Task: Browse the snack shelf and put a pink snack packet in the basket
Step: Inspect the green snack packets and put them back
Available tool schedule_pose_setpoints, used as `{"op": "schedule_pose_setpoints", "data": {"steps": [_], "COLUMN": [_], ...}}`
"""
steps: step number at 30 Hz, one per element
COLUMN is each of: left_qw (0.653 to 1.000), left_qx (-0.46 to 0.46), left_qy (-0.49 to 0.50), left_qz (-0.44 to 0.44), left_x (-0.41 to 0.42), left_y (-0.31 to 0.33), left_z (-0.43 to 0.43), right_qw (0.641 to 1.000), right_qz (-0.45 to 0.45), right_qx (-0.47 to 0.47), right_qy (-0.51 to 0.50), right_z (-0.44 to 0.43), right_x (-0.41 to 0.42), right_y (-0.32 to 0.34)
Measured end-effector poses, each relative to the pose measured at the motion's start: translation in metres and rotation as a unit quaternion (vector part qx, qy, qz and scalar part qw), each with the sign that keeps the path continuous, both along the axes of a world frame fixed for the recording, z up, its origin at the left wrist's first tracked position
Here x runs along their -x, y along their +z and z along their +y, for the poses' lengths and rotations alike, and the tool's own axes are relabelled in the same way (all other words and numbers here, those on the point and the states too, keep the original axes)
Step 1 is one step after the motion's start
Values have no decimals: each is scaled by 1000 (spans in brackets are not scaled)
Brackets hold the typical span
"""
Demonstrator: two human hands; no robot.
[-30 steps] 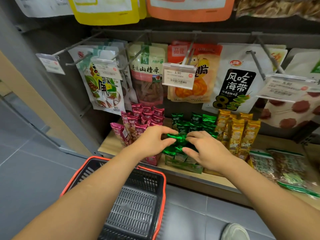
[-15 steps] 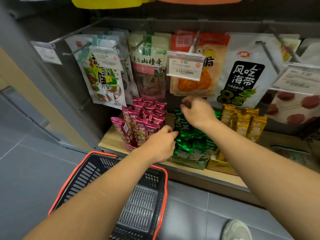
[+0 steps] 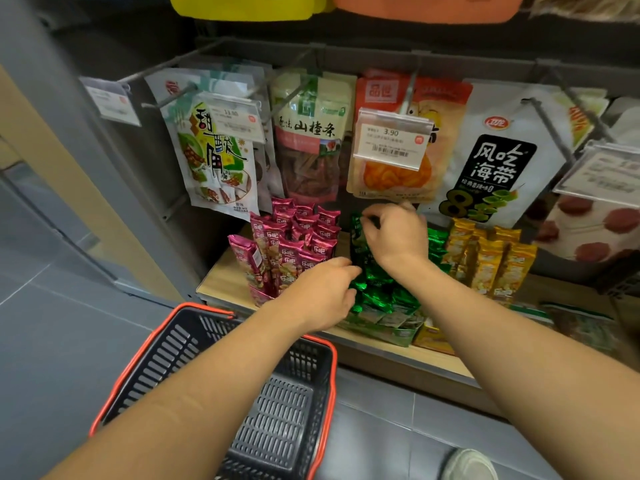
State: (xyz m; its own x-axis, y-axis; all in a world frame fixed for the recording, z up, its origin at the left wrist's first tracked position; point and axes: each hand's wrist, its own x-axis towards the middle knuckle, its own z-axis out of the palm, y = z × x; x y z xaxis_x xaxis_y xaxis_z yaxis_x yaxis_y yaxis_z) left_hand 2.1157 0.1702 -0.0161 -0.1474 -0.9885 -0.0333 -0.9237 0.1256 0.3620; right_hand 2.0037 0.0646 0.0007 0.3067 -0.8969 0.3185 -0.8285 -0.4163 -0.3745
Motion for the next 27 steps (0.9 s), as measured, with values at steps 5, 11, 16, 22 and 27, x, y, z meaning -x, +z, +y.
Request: {"op": "schedule_pose_setpoints", "data": {"steps": [5, 11, 16, 22, 27], "left_qw": [978, 943, 912, 862, 859], "left_qx": [150, 133, 112, 134, 83], "left_qy": [111, 101, -3, 15, 27], "left_qz": [97, 288, 395, 489, 504], "left_x": [-6, -4, 19, 40, 49], "left_y": [24, 59, 86, 95, 89], "left_z": [2, 15, 38, 56, 61], "right_qw": [959, 923, 912, 901, 850], "right_qz": [-205, -326, -397, -398, -440], "right_qx": [184, 195, 80, -98, -251], "right_qy": [71, 60, 70, 139, 148], "right_z": [37, 81, 115, 139, 146], "right_x": [26, 61, 79, 90, 102], "right_y": [29, 54, 78, 99, 96]}}
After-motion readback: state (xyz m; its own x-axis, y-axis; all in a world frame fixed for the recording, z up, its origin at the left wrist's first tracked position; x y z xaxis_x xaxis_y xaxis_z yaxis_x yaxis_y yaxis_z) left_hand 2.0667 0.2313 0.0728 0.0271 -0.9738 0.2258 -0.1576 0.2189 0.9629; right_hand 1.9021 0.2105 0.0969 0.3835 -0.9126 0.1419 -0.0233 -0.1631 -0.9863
